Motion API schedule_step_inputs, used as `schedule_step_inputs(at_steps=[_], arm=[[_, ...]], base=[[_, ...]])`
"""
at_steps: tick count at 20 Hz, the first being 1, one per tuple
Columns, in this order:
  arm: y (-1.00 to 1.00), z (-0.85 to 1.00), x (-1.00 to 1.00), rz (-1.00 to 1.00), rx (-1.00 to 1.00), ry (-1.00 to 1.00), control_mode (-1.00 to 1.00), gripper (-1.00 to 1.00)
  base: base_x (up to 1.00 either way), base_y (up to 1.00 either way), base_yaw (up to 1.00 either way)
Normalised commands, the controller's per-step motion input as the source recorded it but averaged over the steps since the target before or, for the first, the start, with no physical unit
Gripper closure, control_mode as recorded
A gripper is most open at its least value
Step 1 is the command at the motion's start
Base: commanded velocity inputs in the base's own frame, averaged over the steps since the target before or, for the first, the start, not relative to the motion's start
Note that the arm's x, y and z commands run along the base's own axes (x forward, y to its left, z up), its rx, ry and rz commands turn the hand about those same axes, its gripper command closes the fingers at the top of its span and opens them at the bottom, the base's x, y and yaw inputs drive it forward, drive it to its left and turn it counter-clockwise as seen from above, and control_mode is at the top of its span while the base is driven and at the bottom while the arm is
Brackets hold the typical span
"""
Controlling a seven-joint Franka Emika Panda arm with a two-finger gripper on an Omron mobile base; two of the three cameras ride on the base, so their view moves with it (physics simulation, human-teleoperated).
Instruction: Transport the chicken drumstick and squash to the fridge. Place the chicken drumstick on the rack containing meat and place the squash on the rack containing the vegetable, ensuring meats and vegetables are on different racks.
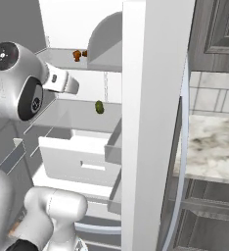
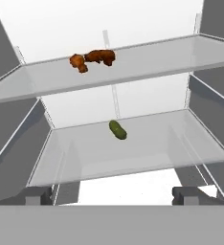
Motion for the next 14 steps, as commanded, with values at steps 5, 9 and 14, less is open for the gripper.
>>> schedule_step_inputs(at_steps=[5, 9, 14], arm=[[-0.01, -0.06, -0.96, 0.00, 0.00, 0.02, -1.00, -1.00], [0.00, 0.00, -0.88, 0.00, 0.00, 0.01, -1.00, -1.00], [0.00, 0.00, -0.68, -0.01, 0.00, 0.07, -1.00, -1.00]], base=[[0.00, 0.00, 0.00], [0.00, 0.00, 0.00], [0.00, 0.00, 0.00]])
